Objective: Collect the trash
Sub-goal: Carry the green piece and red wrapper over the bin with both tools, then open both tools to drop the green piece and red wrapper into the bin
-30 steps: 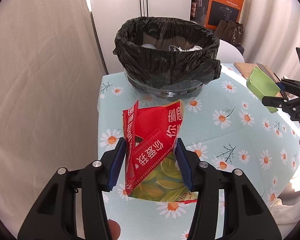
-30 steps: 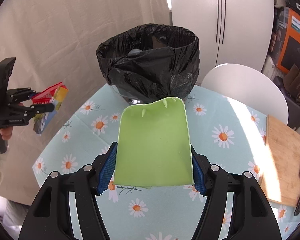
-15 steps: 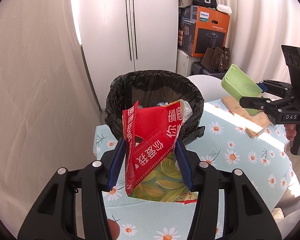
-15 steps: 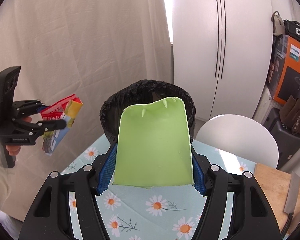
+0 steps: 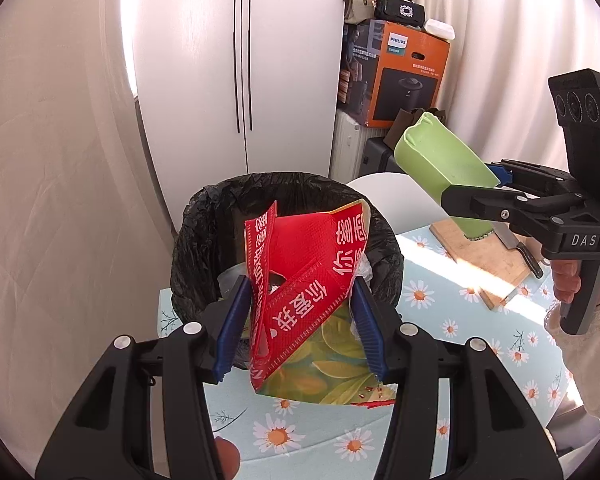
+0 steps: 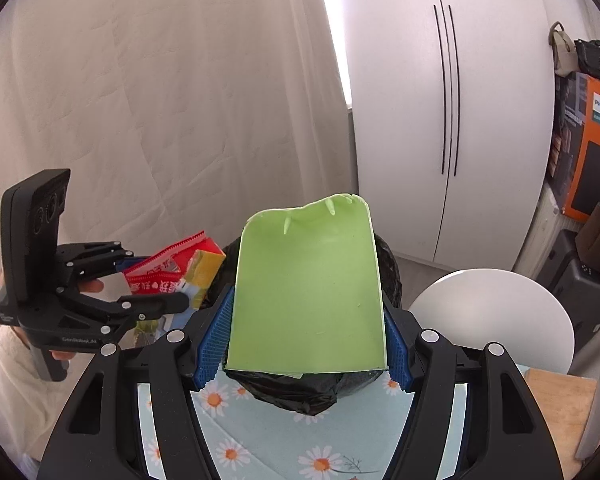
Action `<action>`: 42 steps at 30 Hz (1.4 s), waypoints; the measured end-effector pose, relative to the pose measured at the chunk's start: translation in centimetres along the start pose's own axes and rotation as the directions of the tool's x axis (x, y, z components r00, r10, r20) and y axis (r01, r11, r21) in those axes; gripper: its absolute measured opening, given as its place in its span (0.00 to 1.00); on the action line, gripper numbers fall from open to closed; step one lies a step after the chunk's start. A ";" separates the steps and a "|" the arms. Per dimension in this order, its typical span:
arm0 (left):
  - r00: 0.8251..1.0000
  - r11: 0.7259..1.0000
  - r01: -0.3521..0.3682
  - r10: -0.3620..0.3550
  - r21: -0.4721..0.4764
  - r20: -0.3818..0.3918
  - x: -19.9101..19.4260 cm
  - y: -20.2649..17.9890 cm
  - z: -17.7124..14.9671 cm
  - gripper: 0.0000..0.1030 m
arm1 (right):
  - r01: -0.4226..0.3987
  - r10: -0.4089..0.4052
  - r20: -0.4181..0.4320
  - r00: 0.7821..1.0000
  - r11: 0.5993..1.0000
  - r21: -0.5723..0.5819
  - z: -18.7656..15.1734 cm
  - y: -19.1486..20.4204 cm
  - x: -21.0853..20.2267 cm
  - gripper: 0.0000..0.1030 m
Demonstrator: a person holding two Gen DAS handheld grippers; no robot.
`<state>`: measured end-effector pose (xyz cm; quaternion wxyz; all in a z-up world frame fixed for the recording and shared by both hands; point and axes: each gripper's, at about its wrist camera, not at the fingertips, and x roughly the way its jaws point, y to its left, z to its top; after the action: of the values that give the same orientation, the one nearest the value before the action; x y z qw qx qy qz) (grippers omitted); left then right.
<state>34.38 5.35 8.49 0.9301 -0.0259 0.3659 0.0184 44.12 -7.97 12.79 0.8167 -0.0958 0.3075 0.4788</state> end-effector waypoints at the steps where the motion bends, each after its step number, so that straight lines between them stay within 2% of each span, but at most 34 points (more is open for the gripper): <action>1: 1.000 1.000 0.004 -0.004 -0.003 -0.003 0.5 0.2 0.2 0.51 | -0.007 0.007 -0.003 1.000 1.000 0.003 0.1 -0.2 0.6 0.59; 10: 0.998 0.999 0.039 -0.040 -0.013 -0.043 5.5 2.1 1.6 0.51 | -0.051 0.054 -0.048 0.997 0.997 0.056 0.9 -2.4 5.6 0.59; 20: 0.991 0.998 0.052 -0.048 0.025 -0.126 11.1 4.3 1.5 0.51 | -0.044 0.051 -0.116 0.992 0.997 0.067 0.8 -3.2 11.1 0.59; 27: 0.985 0.997 0.056 -0.049 0.044 -0.164 12.9 5.4 0.9 0.51 | -0.049 0.056 -0.150 0.987 0.997 0.055 0.6 -3.1 13.7 0.59; 33: 0.985 0.995 0.065 -0.052 0.072 -0.163 13.6 5.4 0.6 0.52 | -0.048 0.054 -0.171 0.984 0.998 0.038 0.1 -2.8 15.1 0.60; 35: 0.986 0.994 0.062 -0.047 0.091 -0.160 13.7 5.2 0.6 0.56 | -0.036 0.041 -0.180 0.983 0.999 0.033 -0.2 -2.7 15.4 0.62; 36: 0.987 0.993 0.058 -0.042 0.102 -0.157 13.7 5.1 0.5 0.61 | -0.029 0.035 -0.177 0.984 0.999 0.033 -0.4 -2.7 15.4 0.64; 37: 0.987 0.992 0.057 -0.040 0.110 -0.153 13.6 5.0 0.5 0.69 | -0.021 0.026 -0.167 0.986 0.999 0.033 -0.5 -2.8 15.3 0.65; 39: 0.990 0.991 0.072 -0.056 0.115 -0.133 13.1 4.9 0.4 0.78 | -0.024 0.029 -0.152 0.988 0.999 0.040 -0.5 -2.9 15.0 0.81; 42: 0.991 0.987 0.111 -0.101 0.112 -0.089 12.0 4.9 0.3 0.88 | -0.015 0.019 -0.106 0.994 0.999 0.033 -0.3 -3.0 14.0 0.85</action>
<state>43.14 10.49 0.37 0.9137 0.0084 0.4028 -0.0538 51.49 0.43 3.85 0.7965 -0.1056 0.3589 0.4749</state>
